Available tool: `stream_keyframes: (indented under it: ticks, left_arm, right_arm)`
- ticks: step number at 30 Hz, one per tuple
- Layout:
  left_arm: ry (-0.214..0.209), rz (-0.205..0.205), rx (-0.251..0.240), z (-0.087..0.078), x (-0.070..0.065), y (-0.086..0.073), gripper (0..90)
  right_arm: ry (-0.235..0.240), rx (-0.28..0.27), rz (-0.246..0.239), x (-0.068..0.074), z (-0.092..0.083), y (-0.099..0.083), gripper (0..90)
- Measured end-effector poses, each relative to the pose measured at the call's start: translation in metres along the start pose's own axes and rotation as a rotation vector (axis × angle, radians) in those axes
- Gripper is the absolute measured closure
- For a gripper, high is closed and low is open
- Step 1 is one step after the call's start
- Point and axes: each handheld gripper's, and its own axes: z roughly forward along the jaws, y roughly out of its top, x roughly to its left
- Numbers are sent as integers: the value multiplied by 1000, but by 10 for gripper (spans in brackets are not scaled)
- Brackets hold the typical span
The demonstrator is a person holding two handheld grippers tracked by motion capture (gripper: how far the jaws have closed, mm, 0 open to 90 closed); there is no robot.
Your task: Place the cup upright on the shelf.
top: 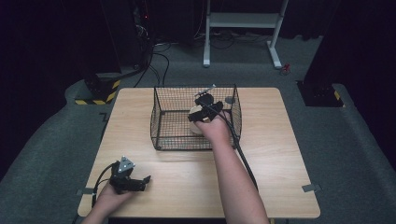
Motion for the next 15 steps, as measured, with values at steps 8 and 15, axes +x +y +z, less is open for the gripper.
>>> stream_keyframes:
  ticks: [8, 15]
  left_arm:
    - [0, 4, 1, 0, 0, 0, 5]
    - [-1, 3, 0, 0, 0, 0, 5]
  right_arm:
    - [9, -48, -10, 1, -18, -12, 86]
    - [19, -103, -16, 2, -40, -31, 86]
